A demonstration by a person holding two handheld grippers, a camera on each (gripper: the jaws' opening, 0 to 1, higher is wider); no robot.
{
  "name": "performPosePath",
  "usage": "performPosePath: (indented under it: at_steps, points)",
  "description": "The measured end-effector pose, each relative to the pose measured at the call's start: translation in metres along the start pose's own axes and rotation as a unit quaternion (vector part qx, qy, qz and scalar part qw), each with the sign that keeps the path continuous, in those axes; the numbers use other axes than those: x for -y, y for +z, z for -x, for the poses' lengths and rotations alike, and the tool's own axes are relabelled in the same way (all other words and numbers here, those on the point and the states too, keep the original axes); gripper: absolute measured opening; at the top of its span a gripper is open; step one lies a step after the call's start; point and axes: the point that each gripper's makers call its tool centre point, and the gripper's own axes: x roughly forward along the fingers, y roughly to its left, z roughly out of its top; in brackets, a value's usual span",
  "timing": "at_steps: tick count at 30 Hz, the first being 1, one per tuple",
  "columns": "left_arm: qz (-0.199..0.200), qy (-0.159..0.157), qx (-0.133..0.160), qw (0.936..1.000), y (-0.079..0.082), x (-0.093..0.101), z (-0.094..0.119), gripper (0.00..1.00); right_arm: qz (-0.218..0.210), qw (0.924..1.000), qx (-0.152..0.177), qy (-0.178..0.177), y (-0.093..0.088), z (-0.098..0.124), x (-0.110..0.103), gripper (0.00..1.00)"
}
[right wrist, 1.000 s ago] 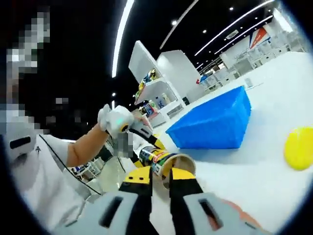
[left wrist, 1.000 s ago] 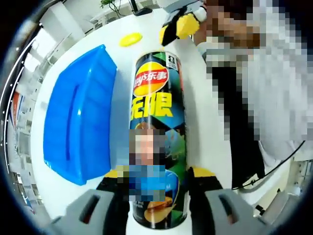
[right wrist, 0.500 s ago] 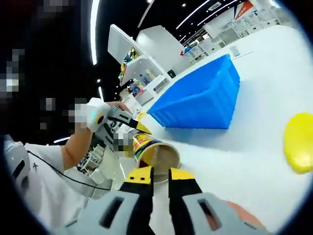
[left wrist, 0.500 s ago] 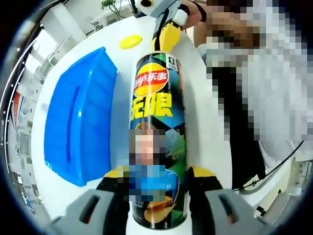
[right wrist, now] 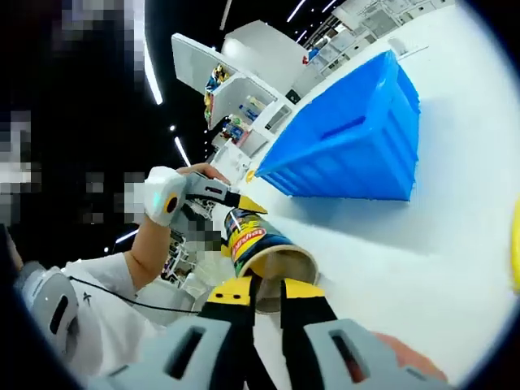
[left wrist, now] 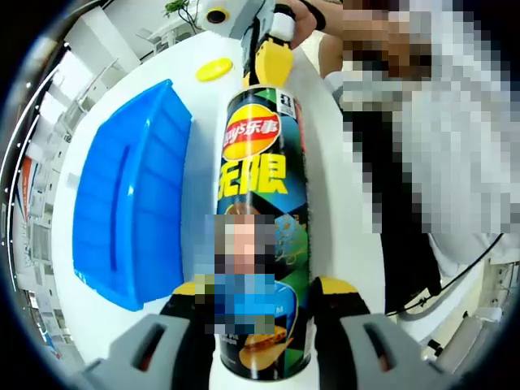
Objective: Open the lid of the chip container on the table, take out the chips, place them into the box in front of the container, and close the lid
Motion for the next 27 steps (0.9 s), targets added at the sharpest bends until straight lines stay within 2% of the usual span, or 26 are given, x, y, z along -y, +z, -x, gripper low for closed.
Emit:
performPosePath:
  at_steps: [3, 4, 5, 8, 10, 16, 19, 22, 24, 26, 27]
  points:
    - [0.002, -0.001, 0.002, 1.0, 0.002, 0.001, 0.0, 0.48, 0.0, 0.9999, -0.007, -0.007, 0.0, -0.006, 0.005, 0.12]
    - [0.002, 0.0, -0.002, 1.0, 0.003, 0.002, -0.001, 0.48, -0.015, 0.9998, -0.015, -0.007, -0.009, -0.009, -0.001, 0.1]
    - [0.001, 0.002, -0.008, 1.0, 0.001, 0.002, -0.001, 0.48, -0.019, 0.9997, -0.012, -0.004, -0.008, -0.009, -0.002, 0.09]
    - [0.011, 0.002, 0.0, 0.9999, 0.002, 0.0, -0.001, 0.48, -0.006, 0.9999, 0.001, -0.011, -0.003, -0.007, -0.001, 0.06]
    - [0.015, 0.002, 0.004, 0.9999, 0.003, 0.0, 0.0, 0.48, -0.019, 0.9996, 0.004, -0.018, 0.0, -0.007, 0.0, 0.03]
    - [0.024, -0.002, 0.014, 0.9996, 0.003, 0.002, 0.001, 0.48, -0.026, 0.999, -0.003, -0.036, 0.002, -0.007, 0.003, 0.0]
    - [0.023, 0.0, 0.026, 0.9994, 0.004, 0.003, 0.002, 0.49, -0.042, 0.9984, -0.004, -0.038, -0.004, -0.007, -0.002, 0.0]
    - [0.026, 0.001, 0.04, 0.9989, 0.006, 0.002, 0.004, 0.49, -0.047, 0.998, -0.001, -0.041, -0.003, -0.007, -0.002, 0.0]
    - [0.029, 0.004, 0.051, 0.9983, 0.011, 0.003, 0.007, 0.49, -0.048, 0.9979, 0.001, -0.043, -0.002, -0.007, -0.001, 0.0]
    - [0.035, 0.003, 0.07, 0.9969, 0.024, 0.005, 0.011, 0.52, -0.05, 0.9978, 0.002, -0.043, -0.001, -0.007, 0.0, 0.0]
    - [0.032, 0.005, 0.08, 0.9963, 0.027, 0.001, 0.011, 0.53, -0.05, 0.9978, 0.003, -0.043, -0.001, -0.007, 0.0, 0.0]
